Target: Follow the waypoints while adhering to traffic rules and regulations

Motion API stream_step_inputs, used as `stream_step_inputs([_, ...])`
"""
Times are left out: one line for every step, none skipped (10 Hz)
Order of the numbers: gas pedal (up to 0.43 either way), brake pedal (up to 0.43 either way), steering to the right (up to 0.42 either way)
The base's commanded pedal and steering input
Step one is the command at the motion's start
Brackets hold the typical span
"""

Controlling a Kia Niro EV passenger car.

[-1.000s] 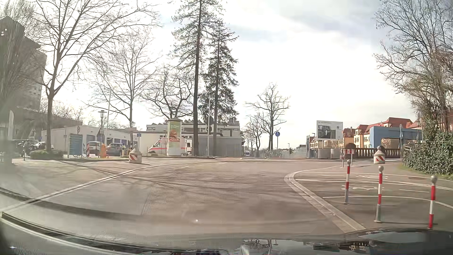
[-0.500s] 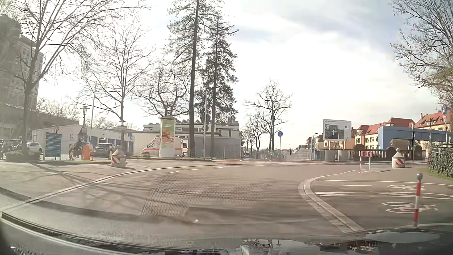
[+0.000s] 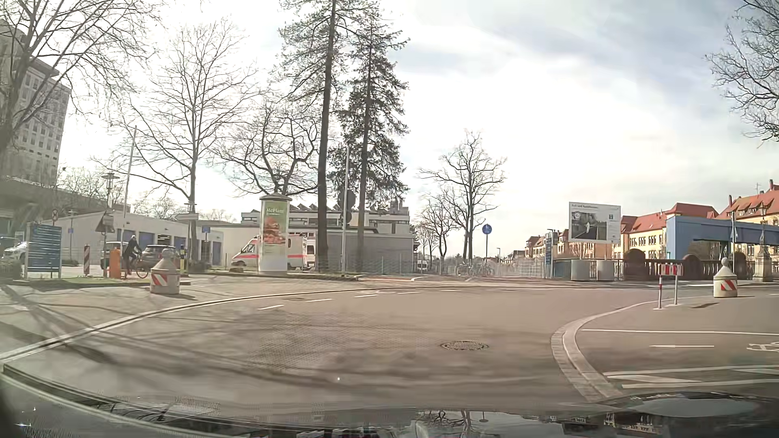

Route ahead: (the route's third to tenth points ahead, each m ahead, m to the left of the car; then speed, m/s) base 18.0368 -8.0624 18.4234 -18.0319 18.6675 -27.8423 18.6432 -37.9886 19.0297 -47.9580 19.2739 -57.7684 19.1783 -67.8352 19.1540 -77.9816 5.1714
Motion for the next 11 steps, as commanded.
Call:
stream_step_inputs([0.087, 0.000, 0.026])
stream_step_inputs([0.087, 0.000, 0.033])
stream_step_inputs([0.087, 0.000, 0.043])
stream_step_inputs([0.087, 0.000, 0.054])
stream_step_inputs([0.087, 0.000, 0.065])
stream_step_inputs([0.087, 0.000, 0.080])
stream_step_inputs([0.087, 0.000, 0.092])
stream_step_inputs([0.087, 0.000, 0.104])
stream_step_inputs([0.087, 0.000, 0.118])
stream_step_inputs([0.087, 0.000, 0.136])
stream_step_inputs([0.087, 0.000, 0.160])
